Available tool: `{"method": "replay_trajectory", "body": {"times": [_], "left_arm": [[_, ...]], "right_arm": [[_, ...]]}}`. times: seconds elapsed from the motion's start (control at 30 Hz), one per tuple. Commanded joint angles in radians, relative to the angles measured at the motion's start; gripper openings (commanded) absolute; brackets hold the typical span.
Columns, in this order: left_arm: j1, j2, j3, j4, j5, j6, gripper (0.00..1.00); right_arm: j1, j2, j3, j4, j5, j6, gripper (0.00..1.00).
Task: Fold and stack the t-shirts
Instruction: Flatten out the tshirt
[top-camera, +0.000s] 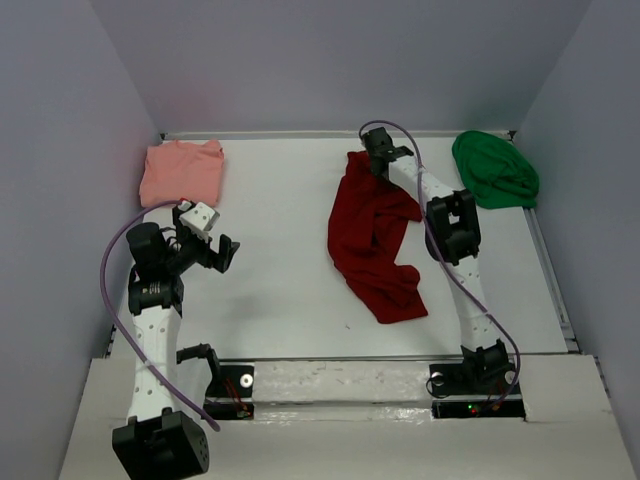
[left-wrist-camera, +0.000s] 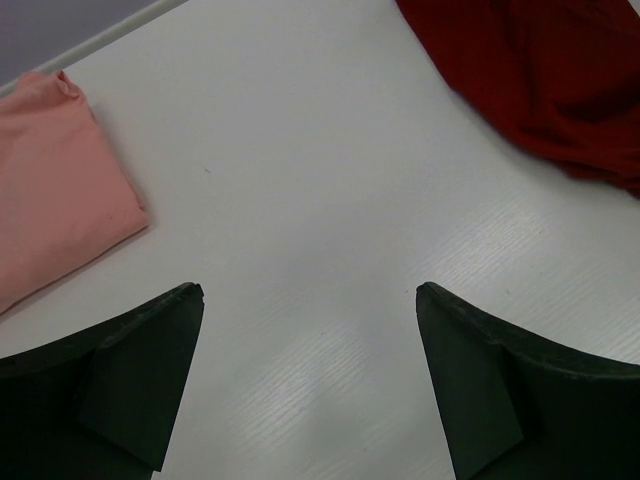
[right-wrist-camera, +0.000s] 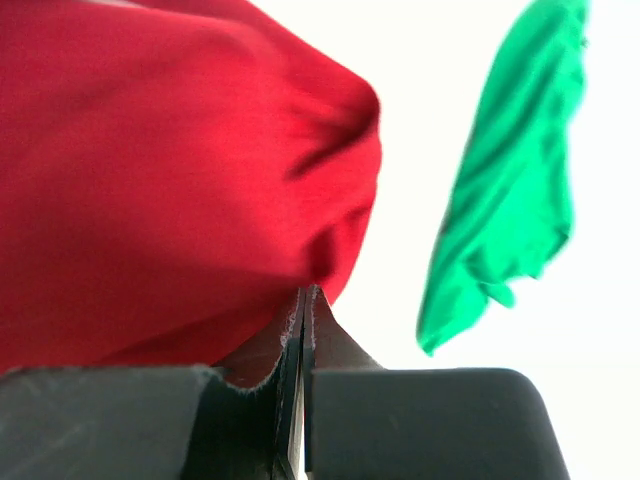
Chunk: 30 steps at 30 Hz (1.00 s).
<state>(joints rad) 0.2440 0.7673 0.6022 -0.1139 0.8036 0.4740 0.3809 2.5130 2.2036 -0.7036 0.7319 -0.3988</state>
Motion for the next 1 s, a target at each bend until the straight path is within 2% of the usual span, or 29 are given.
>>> {"method": "replay_trajectory", "body": {"times": [0.0,0.1,0.2,0.37,0.4,0.43,0.47,0.5,0.57,0.63,0.83,0.97], "left_arm": [[0.005,-0.008,-0.007,0.036,0.017,0.003,0.99],[0.005,-0.01,-0.009,0.036,0.017,0.005,0.99],[0.005,-0.006,-0.007,0.036,0.019,0.003,0.99],[0.001,0.033,0.022,0.049,0.049,-0.043,0.99],[-0.003,0.049,0.034,0.046,0.055,-0.052,0.99],[-0.008,0.067,0.047,0.042,0.062,-0.058,0.99],[-0.029,0.107,0.086,0.016,0.06,-0.054,0.99],[-0.046,0.128,0.109,-0.004,0.052,-0.043,0.99],[-0.087,0.2,0.183,-0.061,0.008,-0.017,0.99],[-0.167,0.242,0.232,-0.098,-0.047,-0.002,0.99],[-0.417,0.378,0.367,-0.199,-0.173,0.006,0.99],[-0.549,0.502,0.403,-0.214,-0.165,-0.015,0.99]], "right_arm": [[-0.028,-0.028,0.024,0.072,0.081,-0.043,0.0],[-0.039,-0.081,0.008,0.07,0.008,-0.031,0.0],[-0.039,-0.209,-0.01,0.058,-0.09,-0.014,0.0],[-0.048,-0.406,-0.08,-0.008,-0.129,0.011,0.0],[-0.048,-0.437,-0.111,-0.01,-0.141,0.017,0.03],[-0.057,-0.466,-0.172,-0.017,-0.155,0.038,0.31],[-0.072,-0.523,-0.204,-0.019,-0.166,0.052,0.39],[-0.083,-0.549,-0.238,-0.019,-0.181,0.066,0.42],[-0.112,-0.597,-0.33,-0.019,-0.196,0.097,0.6],[-0.132,-0.651,-0.389,-0.019,-0.203,0.112,0.7],[-0.215,-0.749,-0.588,-0.019,-0.268,0.16,0.74],[-0.257,-0.809,-0.686,-0.011,-0.287,0.156,0.74]]}}
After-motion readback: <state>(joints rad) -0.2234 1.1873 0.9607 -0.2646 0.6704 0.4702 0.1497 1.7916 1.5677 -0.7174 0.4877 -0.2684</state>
